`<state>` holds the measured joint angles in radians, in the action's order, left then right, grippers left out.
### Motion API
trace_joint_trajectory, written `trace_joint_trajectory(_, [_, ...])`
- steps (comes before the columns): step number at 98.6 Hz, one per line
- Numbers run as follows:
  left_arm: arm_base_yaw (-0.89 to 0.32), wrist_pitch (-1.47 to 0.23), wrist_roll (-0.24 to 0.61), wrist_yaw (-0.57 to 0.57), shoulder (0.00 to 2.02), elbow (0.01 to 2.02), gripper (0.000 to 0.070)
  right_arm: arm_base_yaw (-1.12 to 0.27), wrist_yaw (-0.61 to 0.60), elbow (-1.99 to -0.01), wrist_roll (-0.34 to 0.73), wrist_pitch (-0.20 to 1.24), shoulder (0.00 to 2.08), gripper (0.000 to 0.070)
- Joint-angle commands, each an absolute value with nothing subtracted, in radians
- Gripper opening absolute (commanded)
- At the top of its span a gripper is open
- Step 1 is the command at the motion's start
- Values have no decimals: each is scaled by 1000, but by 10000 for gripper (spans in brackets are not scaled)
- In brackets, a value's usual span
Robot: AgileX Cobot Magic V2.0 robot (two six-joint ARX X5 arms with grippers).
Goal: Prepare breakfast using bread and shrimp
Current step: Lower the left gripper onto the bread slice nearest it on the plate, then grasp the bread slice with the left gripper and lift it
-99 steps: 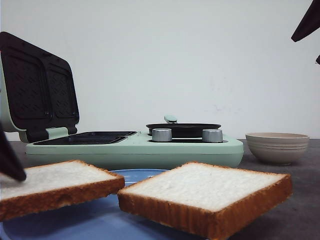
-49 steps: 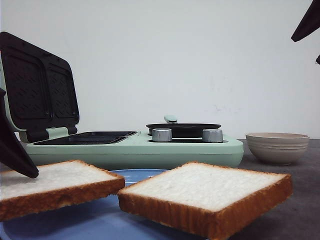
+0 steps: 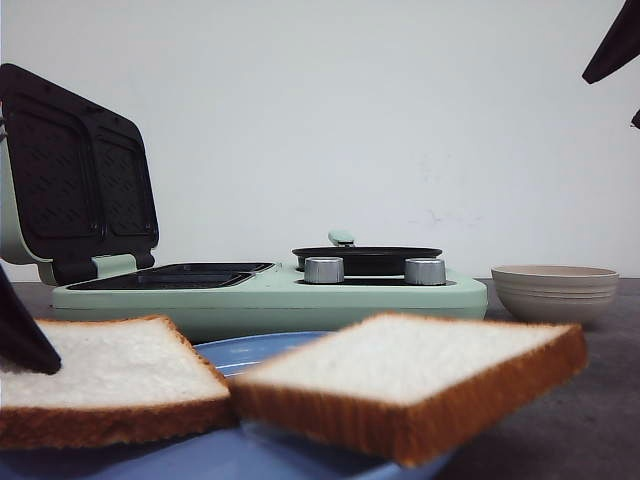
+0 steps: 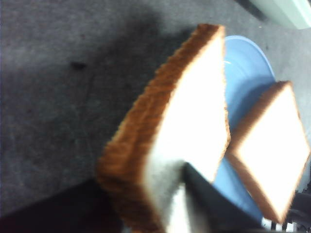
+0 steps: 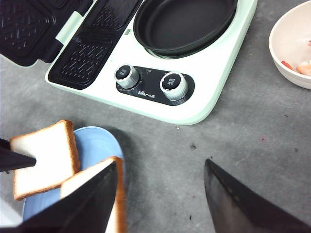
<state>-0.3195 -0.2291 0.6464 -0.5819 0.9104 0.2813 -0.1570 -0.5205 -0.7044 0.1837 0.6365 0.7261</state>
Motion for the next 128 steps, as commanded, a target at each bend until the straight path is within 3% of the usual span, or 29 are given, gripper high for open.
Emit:
trace_joint_trajectory(1, [-323,-236,644,-565,921,280,3,-160,-524,-719,171,629,729,343])
trace_joint_trajectory(36, [-331,-57,727,-639,884,292,4,-160,-524,-719,171,630,729,343])
trace_joint_trajectory(50, [-350,-52,715,-635,849,332,4,-160,-524,-719,171,630,729,343])
trace_joint_trajectory(63, [-376,-63,649,-607,826,403,5,-160,-524,-719,171,630,729,343])
trace_joint_trajectory(75, [-411,-147,522,-486,830,521,6,-160,-524,-719,171,630,729,343])
trace_joint_trajectory(102, [-480,-442,72,-17,919,866,5,-160,-524,-719,168,630,729,343])
trace_joint_trajectory(128, [-511,-472,-239,250,1153,1060,4,-160,-524,-719,150,631,729,343])
